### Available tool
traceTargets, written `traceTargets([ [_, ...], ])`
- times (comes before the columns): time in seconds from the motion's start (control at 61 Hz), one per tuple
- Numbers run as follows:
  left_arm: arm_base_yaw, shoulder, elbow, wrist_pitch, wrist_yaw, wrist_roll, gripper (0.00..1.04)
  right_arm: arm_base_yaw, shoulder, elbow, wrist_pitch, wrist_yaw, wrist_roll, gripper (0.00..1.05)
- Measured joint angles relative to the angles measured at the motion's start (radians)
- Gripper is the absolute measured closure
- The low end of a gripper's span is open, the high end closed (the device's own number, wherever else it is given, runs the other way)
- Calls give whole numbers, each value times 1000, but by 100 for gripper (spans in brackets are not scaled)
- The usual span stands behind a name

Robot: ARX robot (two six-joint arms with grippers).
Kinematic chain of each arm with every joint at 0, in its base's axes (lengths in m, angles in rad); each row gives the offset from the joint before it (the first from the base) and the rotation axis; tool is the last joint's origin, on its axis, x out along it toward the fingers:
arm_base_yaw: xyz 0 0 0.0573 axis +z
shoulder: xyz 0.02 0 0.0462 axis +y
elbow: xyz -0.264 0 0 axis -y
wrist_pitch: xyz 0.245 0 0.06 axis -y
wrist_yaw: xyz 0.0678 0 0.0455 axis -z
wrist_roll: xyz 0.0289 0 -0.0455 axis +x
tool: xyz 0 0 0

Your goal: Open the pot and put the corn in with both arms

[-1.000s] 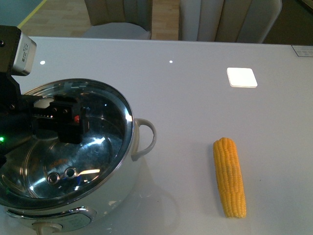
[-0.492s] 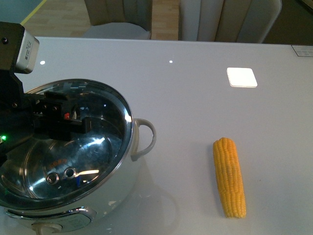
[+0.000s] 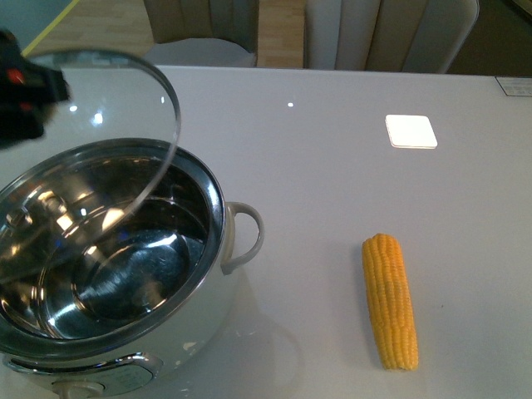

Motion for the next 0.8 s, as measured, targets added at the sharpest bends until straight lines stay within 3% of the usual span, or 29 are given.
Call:
traceTargets([
  [0.197, 233, -43, -5, 26, 89, 30, 63, 0, 0, 0, 0, 0, 0, 9],
  [0.541, 816, 199, -31, 259, 297, 137, 63, 0, 0, 0, 0, 0, 0, 9],
  [0.656, 925, 343, -32, 328, 311, 153, 63, 0, 0, 0, 0, 0, 0, 9],
  [0.803, 956, 497, -36, 433, 331, 158, 63, 0, 0, 0, 0, 0, 0, 9],
])
